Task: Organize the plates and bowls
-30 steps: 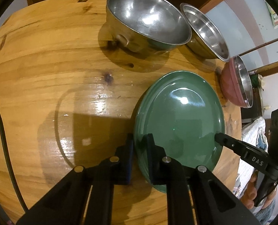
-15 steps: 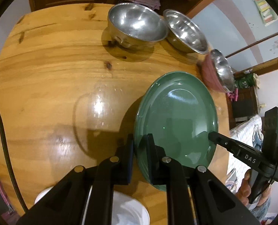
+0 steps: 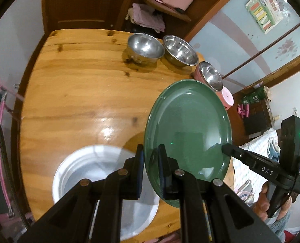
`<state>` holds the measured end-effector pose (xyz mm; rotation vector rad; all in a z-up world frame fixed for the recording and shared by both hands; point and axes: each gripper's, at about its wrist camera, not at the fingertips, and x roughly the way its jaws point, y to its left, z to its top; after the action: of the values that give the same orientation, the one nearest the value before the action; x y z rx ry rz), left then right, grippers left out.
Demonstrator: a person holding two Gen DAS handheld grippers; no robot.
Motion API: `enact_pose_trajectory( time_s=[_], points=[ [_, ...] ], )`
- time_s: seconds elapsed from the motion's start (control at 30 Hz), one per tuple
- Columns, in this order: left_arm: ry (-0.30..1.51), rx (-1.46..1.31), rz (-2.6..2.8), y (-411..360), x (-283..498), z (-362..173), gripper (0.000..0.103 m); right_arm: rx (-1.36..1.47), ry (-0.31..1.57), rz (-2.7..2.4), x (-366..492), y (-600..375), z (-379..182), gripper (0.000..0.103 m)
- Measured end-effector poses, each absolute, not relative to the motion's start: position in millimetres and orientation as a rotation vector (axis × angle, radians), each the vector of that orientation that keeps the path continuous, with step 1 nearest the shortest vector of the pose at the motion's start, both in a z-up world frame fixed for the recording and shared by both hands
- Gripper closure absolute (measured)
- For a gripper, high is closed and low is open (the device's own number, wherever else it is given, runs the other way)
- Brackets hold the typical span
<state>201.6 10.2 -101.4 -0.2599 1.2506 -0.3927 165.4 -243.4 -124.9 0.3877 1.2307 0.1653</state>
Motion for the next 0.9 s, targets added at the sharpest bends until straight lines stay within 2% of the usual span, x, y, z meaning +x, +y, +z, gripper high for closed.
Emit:
enact_pose_trajectory(
  time_s=[0.43, 0.9],
  points=[
    [1.251, -0.310, -0.277, 82.6, 107.7, -133.7, 0.093, 0.340, 1.273, 0.289, 110.8, -179.7, -139.8, 0.094],
    [1.304, -0.323, -0.146, 115.7, 79.9, -189.0, 0.093, 0.288, 1.386, 0.321, 91.7, -129.7, -198.4, 0.094]
  ],
)
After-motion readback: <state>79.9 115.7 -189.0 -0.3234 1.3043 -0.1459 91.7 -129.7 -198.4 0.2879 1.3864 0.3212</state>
